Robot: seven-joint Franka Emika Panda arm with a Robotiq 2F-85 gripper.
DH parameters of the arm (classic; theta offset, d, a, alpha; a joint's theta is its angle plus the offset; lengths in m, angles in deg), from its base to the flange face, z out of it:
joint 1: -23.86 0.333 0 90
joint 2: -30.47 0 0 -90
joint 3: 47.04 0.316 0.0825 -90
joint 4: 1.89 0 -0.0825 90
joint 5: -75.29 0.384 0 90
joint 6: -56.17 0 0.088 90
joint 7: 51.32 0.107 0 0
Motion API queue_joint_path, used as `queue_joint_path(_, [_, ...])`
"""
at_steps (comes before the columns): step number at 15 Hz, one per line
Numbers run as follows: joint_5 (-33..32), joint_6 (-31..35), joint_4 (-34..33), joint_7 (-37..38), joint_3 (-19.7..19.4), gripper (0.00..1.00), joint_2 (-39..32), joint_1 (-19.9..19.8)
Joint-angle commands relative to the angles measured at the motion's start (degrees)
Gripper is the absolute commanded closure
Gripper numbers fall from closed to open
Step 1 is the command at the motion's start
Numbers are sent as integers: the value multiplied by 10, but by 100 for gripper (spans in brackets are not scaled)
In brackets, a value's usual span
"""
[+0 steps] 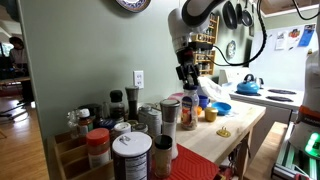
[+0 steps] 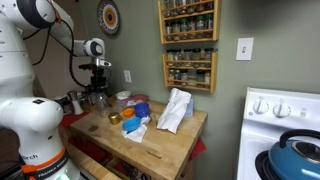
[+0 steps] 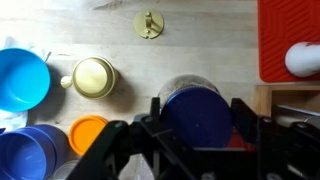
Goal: Put the blue lid on the open container
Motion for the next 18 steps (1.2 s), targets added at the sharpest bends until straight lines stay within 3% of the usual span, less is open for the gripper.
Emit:
queue_joint_path(1, [6,-2,-1,-3,-1,55,-11,6])
queue_joint_path(18, [20,9,15,6,-3,55,-8,9])
